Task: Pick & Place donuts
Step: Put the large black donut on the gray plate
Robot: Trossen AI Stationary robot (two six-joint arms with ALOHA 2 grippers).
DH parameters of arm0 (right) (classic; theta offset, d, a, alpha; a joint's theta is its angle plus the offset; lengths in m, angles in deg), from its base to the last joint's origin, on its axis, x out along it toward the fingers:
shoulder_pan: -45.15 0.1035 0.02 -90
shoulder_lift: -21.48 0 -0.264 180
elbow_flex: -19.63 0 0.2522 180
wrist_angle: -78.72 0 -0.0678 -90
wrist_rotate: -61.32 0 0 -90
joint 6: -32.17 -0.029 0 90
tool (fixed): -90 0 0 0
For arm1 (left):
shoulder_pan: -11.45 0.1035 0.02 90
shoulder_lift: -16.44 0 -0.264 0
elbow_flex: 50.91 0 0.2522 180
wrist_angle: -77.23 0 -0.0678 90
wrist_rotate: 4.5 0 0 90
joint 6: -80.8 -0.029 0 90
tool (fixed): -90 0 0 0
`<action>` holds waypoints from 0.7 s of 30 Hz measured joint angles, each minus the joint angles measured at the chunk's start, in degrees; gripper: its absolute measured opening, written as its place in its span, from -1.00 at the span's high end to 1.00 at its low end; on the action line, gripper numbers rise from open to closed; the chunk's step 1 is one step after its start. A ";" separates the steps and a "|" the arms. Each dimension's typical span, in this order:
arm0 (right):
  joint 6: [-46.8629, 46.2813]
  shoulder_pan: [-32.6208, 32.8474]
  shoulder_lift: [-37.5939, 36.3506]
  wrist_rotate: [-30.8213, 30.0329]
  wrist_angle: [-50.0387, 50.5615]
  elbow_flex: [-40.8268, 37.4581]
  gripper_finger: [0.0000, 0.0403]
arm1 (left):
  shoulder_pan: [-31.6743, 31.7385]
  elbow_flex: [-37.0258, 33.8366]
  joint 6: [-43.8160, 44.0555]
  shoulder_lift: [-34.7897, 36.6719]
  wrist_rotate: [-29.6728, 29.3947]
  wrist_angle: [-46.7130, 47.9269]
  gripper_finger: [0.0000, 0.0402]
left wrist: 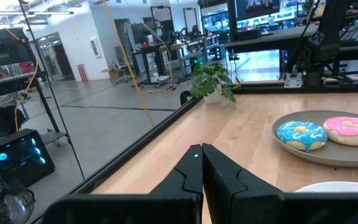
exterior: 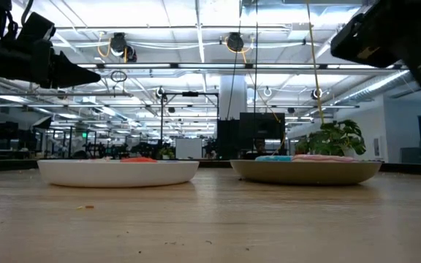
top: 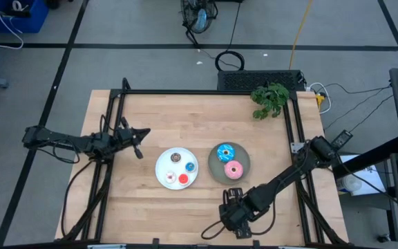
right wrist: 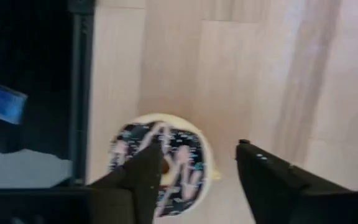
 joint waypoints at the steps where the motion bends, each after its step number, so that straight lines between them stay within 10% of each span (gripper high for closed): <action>1: 0.74 0.37 -0.03 -0.76 -0.38 -0.50 -0.01 | 0.00 0.00 0.00 0.00 0.00 -0.02 0.96; 21: -3.42 4.03 -0.11 -5.93 -14.09 -14.25 -0.24 | -0.01 -0.01 0.15 -0.01 0.00 0.00 0.96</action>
